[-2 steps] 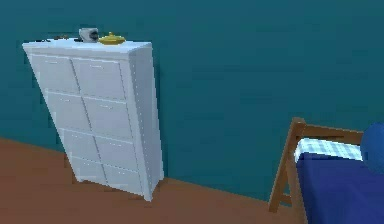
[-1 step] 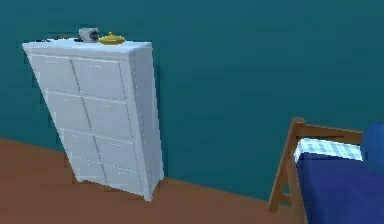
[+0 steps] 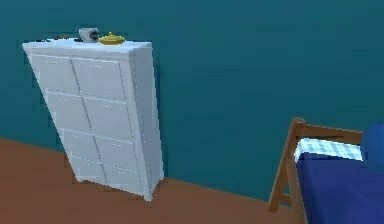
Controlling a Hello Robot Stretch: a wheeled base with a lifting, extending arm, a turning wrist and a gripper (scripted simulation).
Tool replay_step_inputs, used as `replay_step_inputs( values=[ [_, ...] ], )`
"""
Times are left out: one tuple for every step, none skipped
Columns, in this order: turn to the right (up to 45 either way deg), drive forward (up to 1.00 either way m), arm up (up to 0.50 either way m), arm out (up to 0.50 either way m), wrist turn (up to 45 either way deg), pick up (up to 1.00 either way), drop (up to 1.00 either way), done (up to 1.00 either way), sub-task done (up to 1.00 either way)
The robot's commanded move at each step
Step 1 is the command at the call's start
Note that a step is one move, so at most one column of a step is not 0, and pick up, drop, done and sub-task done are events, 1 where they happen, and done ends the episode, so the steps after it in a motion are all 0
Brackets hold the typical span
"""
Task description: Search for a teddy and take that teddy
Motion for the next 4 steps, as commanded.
replay_step_inputs(
  values=[
    [0.0,0.0,0.0,0.0,45.0,0.0,0.0,0.0,0.0],
    [0.0,0.0,0.0,0.0,45.0,0.0,0.0,0.0,0.0],
    [0.0,0.0,0.0,0.0,45.0,0.0,0.0,0.0,0.0],
    [0.0,0.0,0.0,0.0,33.0,0.0,0.0,0.0,0.0]
  ],
)
